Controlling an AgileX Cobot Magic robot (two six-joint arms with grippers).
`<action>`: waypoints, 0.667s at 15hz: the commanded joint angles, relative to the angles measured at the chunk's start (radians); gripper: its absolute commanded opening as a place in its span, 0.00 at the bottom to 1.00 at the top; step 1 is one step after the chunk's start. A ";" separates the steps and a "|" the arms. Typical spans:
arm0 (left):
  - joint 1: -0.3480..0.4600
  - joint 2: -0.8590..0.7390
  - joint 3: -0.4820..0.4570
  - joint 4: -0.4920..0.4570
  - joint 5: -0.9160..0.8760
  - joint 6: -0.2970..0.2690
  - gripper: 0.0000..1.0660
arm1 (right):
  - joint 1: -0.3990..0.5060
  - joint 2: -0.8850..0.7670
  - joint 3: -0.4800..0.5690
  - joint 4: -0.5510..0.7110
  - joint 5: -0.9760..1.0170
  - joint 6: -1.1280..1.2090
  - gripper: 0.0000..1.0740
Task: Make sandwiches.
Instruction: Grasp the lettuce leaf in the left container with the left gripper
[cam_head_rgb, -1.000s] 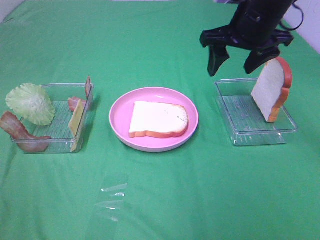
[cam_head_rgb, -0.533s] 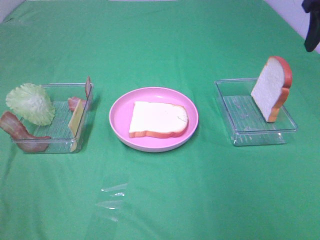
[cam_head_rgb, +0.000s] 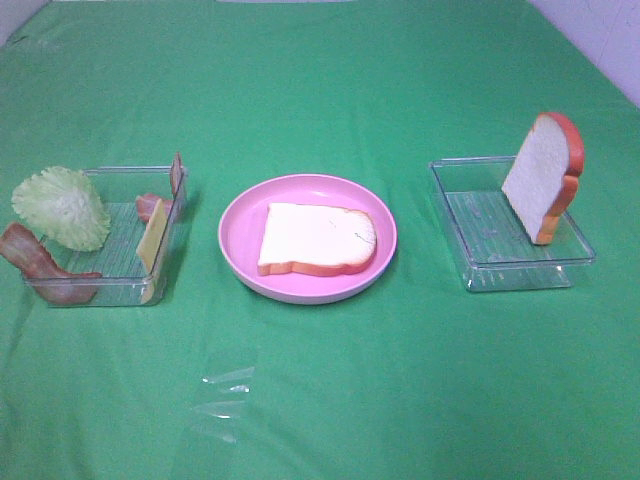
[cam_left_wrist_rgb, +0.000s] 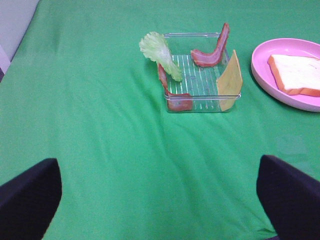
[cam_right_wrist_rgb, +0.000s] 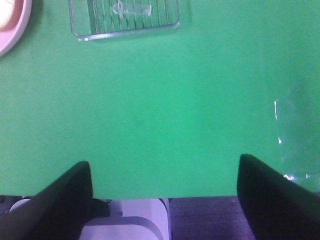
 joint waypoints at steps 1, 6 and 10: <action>-0.004 -0.016 0.000 -0.005 -0.010 -0.009 0.92 | -0.005 -0.232 0.146 0.015 -0.013 -0.002 0.72; -0.004 -0.011 -0.001 -0.005 -0.010 -0.009 0.92 | -0.005 -0.641 0.349 -0.034 -0.024 -0.014 0.72; -0.004 -0.007 -0.001 -0.005 -0.010 -0.010 0.92 | -0.005 -0.844 0.443 -0.034 -0.024 -0.014 0.72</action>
